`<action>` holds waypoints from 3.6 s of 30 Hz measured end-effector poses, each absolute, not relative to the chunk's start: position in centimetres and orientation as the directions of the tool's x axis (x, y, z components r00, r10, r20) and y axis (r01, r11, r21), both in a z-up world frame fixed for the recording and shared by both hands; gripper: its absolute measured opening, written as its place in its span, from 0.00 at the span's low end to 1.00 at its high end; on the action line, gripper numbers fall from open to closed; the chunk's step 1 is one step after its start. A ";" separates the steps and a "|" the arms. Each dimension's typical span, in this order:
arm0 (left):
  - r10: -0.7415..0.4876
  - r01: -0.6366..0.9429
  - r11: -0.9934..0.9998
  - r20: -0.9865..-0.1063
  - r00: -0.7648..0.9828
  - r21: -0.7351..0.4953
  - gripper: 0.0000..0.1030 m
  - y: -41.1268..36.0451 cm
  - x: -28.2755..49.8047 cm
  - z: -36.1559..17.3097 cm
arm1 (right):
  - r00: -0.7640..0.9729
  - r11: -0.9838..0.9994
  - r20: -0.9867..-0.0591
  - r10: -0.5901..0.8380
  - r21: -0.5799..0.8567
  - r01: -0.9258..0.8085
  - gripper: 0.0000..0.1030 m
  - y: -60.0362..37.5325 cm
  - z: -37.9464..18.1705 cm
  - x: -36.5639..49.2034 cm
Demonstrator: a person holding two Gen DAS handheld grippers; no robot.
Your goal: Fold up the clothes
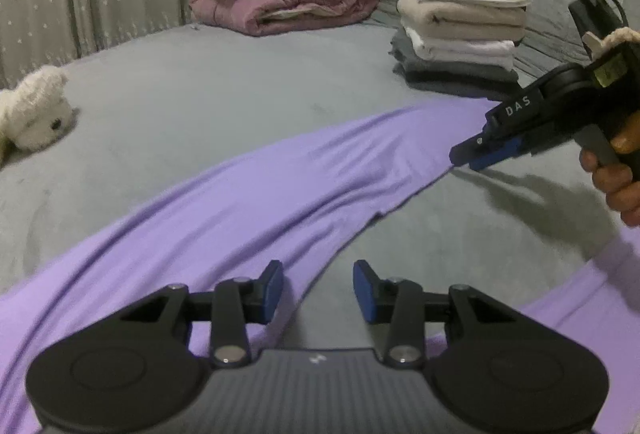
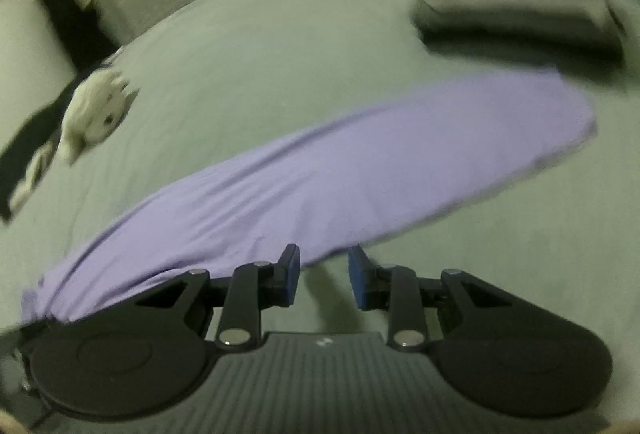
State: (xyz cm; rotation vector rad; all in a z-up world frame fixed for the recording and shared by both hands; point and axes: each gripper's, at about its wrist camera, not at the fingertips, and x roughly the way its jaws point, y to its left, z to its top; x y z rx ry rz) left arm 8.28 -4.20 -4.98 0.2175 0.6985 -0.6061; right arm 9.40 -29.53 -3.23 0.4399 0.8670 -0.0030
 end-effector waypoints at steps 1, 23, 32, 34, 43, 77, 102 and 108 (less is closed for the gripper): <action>-0.447 0.593 0.805 -0.656 0.608 0.001 0.38 -4.5 8.4 -5.2 | 0.656 0.897 -0.734 0.176 0.394 0.200 0.30 -29.8 -3.6 9.3; -0.499 0.716 0.698 -0.700 0.511 0.025 0.01 -4.7 7.0 -4.6 | 0.724 0.845 -0.688 0.048 0.414 0.338 0.05 -31.9 -4.2 8.5; -0.489 0.710 0.700 -0.674 0.554 0.076 0.21 -5.2 6.4 -4.9 | 0.767 0.765 -0.637 -0.080 0.453 0.457 0.42 -37.1 -3.8 6.0; -0.488 0.703 0.707 -0.668 0.562 0.075 0.21 -5.3 6.5 -4.9 | 0.775 0.724 -0.623 -0.106 0.486 0.490 0.42 -38.8 -4.2 5.5; -0.478 0.687 0.720 -0.647 0.594 0.098 0.01 -5.9 6.4 -5.3 | 0.800 0.729 -0.573 -0.176 0.470 0.497 0.06 -40.6 -5.7 7.3; -0.081 0.192 0.975 -0.624 0.777 0.113 0.37 9.6 9.4 -2.1 | 0.819 0.921 -0.570 -0.065 0.283 0.270 0.43 -30.2 -2.0 8.3; 0.294 -0.232 0.956 -0.574 0.765 0.180 0.00 18.9 12.3 -4.4 | 0.764 0.967 -0.598 0.243 0.207 -0.146 0.44 -16.6 -2.2 11.0; 0.188 -0.242 0.970 -0.626 0.756 0.000 0.13 21.0 11.6 -3.3 | 0.710 0.918 -0.585 0.392 0.198 -0.344 0.44 -11.2 -1.9 12.4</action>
